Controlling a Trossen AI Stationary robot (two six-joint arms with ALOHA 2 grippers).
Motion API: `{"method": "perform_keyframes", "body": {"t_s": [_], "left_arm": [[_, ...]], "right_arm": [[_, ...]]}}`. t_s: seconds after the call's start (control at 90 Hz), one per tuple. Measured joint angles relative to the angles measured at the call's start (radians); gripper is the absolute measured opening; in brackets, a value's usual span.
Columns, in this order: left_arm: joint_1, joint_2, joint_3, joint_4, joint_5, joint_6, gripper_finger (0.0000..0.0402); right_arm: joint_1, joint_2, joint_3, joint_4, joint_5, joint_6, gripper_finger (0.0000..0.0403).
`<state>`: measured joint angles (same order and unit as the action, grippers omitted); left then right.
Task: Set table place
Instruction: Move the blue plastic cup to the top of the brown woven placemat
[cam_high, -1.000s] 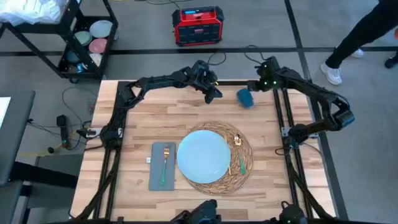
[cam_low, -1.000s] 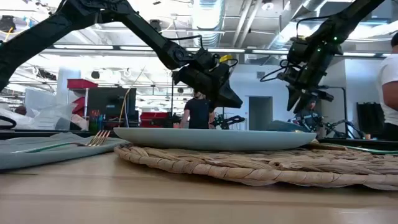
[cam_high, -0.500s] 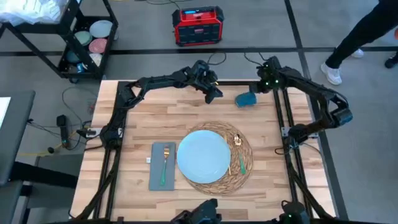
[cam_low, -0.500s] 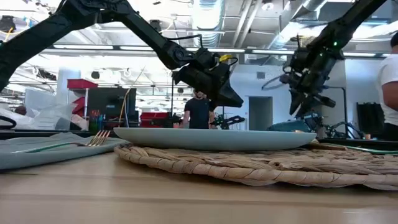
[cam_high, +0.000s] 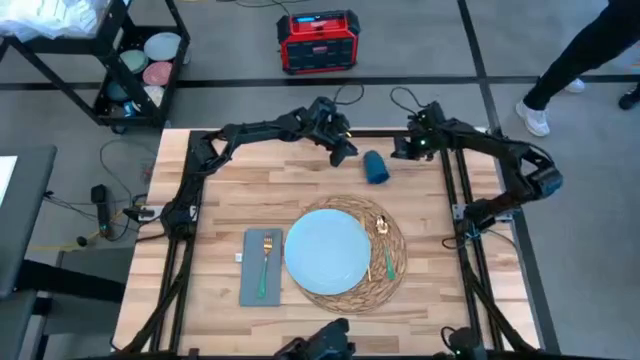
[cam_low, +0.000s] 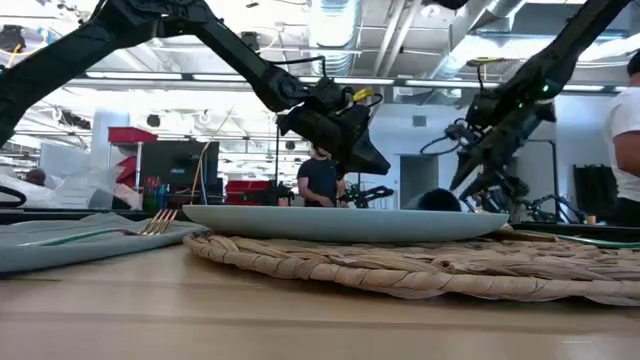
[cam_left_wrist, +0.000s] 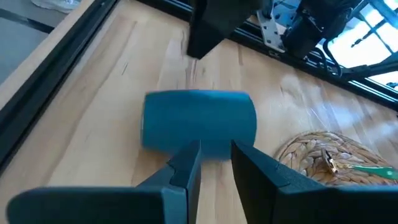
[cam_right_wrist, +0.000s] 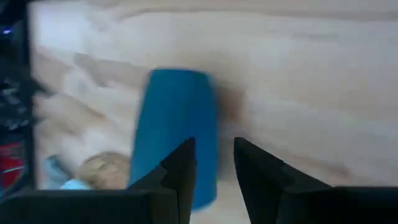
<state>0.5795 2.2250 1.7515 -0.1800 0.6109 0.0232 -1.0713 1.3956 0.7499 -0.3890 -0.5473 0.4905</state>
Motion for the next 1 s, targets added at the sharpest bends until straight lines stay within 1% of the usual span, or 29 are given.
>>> {"method": "perform_keyframes", "body": {"t_s": [0.056,0.133,0.222,0.356,0.456,0.633,0.822,0.9,1.0], "left_arm": [[0.001,0.0,0.0,-0.015,0.0,0.016,0.007],[0.001,0.0,0.0,-0.035,-0.004,0.031,0.007],[0.0,0.0,0.0,-0.037,-0.014,0.037,0.007],[-0.003,0.0,0.0,-0.035,-0.018,0.036,0.007],[-0.003,0.0,0.0,-0.04,-0.019,0.019,0.007],[-0.007,0.0,0.0,-0.041,-0.021,-0.014,0.007],[-0.027,0.0,0.0,-0.03,-0.021,-0.025,0.007],[-0.037,0.0,0.0,-0.031,-0.022,-0.034,0.007],[-0.05,0.0,0.0,-0.03,-0.033,-0.036,0.007]], "right_arm": [[0.02,-0.053,-0.02,0.004,0.008,0.015,0.0098],[0.04,-0.118,-0.049,0.045,0.045,0.054,0.0098],[0.03,-0.142,-0.065,0.064,0.084,0.067,0.0098],[0.016,-0.124,-0.068,0.077,0.089,0.061,0.0098],[0.017,-0.102,-0.066,0.134,0.068,0.065,0.0098],[0.017,-0.053,-0.063,0.156,0.048,0.06,0.0098],[0.001,-0.023,-0.059,0.276,-0.037,0.071,0.0098],[-0.011,-0.006,-0.034,0.271,-0.051,0.06,0.0098],[-0.029,0.02,0.021,0.234,-0.056,0.001,0.0098]]}}
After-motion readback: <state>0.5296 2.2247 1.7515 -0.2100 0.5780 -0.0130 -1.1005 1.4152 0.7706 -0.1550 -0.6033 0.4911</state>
